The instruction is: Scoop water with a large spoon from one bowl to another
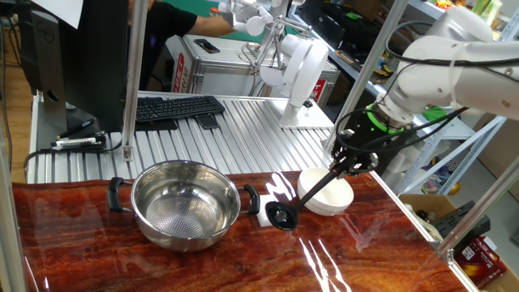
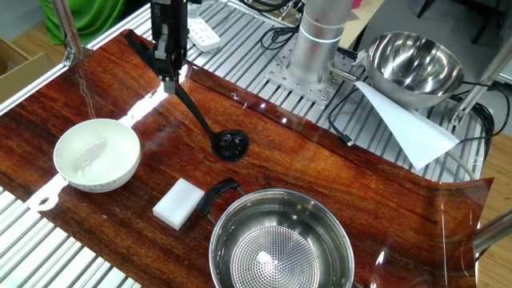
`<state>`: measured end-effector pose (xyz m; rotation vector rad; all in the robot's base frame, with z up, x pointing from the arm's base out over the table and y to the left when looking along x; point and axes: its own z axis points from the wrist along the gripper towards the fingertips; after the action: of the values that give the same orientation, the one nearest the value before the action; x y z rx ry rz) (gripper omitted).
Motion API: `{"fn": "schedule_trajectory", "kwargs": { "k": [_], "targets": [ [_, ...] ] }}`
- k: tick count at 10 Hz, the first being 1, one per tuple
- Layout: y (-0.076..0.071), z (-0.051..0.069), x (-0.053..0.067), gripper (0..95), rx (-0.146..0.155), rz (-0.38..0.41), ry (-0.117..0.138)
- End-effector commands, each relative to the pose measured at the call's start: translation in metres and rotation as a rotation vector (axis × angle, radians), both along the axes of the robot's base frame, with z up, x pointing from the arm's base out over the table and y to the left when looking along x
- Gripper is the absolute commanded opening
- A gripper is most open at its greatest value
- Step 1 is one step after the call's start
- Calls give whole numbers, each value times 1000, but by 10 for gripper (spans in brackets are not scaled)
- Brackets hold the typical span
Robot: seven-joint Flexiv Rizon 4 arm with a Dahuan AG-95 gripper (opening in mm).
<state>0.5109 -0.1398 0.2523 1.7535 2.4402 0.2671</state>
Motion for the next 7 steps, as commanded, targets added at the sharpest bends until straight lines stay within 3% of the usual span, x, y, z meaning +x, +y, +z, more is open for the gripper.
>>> {"fn": "schedule_trajectory", "kwargs": {
  "k": [1,4,5,6,7],
  "targets": [
    [-4,0,-3,0,-5,-45,5],
    [-4,0,-3,0,-26,4,18],
    [-4,0,-3,0,-33,81,36],
    [-4,0,-3,0,-23,120,46],
    [-4,0,-3,0,-31,160,55]
  ]
}}
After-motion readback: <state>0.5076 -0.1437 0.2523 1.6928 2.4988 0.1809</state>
